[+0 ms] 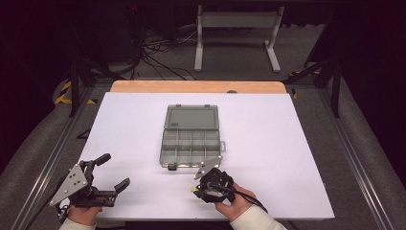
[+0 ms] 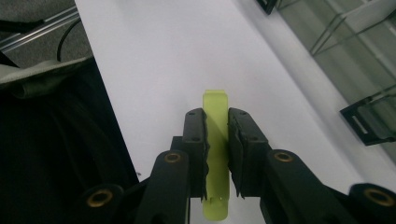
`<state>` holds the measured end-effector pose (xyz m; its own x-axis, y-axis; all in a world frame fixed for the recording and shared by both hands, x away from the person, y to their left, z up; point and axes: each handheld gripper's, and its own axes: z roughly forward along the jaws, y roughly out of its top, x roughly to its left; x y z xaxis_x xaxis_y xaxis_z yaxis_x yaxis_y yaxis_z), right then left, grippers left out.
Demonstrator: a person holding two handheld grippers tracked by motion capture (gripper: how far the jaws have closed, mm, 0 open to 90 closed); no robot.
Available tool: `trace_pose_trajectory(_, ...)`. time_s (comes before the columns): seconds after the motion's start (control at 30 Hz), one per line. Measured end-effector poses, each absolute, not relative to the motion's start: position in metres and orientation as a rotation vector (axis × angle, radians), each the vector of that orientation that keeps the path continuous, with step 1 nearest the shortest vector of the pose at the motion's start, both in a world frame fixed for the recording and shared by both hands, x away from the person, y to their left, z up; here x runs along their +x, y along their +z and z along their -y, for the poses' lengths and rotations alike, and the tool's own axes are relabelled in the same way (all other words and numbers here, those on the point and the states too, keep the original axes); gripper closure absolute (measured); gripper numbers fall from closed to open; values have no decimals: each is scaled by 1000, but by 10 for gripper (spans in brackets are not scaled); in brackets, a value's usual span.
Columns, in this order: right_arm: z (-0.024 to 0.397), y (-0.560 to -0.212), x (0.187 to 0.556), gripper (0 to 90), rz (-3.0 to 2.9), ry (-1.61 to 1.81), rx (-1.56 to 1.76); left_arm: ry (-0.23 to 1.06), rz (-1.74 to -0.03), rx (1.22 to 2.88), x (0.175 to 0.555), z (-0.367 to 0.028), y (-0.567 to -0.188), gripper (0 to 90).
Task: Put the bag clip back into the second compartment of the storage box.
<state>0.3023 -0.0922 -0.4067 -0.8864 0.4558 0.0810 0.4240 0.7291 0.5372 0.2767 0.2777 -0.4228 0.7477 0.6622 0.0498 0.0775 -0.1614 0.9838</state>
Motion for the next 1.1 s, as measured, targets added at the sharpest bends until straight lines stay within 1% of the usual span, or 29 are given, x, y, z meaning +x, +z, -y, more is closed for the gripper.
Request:
trace_pose_trajectory(0.57, 102, -378, 308, 777, -2784, 991, 725, 564, -604, 1678, 277, -279, -423, 18)
trace_pose_trajectory(1.1, 101, -356, 337, 777, -2724, 1056, 756, 564, -607, 1677, 277, -279, -423, 18)
